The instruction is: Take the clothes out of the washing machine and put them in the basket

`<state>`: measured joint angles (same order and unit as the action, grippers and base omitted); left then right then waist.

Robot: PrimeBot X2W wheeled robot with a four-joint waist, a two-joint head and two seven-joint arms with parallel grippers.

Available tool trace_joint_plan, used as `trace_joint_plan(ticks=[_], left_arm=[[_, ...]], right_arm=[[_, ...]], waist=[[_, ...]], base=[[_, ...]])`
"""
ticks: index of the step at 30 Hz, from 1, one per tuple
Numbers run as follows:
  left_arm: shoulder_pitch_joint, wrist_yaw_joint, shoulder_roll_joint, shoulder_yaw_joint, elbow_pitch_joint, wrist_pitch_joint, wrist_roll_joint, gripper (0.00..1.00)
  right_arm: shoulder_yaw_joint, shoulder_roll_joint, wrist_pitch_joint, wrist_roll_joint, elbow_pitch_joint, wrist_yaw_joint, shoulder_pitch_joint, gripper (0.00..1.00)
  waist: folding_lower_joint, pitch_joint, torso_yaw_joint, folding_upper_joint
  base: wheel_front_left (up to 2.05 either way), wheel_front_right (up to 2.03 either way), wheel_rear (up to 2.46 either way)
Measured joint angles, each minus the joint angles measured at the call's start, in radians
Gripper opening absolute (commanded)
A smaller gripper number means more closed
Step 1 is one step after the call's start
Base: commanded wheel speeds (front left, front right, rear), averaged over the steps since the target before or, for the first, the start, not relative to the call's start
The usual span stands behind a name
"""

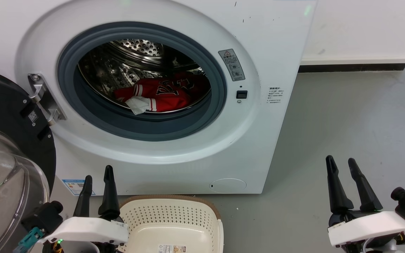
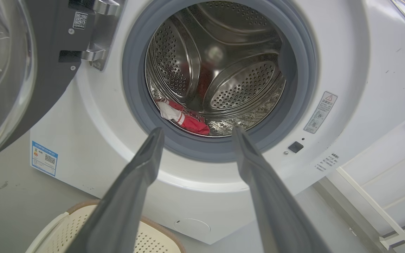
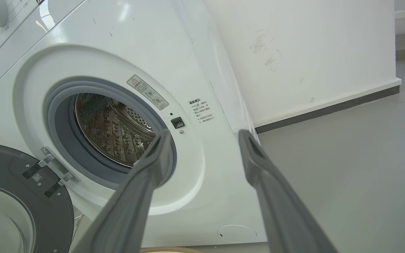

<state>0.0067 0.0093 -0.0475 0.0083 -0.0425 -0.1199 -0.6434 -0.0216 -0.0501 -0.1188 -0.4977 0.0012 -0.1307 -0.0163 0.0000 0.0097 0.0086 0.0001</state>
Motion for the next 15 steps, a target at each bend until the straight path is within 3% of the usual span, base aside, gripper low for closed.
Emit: trace_joint_plan(ticks=[15], left_arm=[[0.026, 0.009, 0.000, -0.016, 0.022, -0.039, 0.179, 1.00]], right_arm=[[-0.012, 0.000, -0.040, 0.185, -0.026, 0.000, -0.024, 1.00]], waist=[[0.0000, -0.003, 0.001, 0.0000]], base=[[0.00, 0.00, 0.00]])
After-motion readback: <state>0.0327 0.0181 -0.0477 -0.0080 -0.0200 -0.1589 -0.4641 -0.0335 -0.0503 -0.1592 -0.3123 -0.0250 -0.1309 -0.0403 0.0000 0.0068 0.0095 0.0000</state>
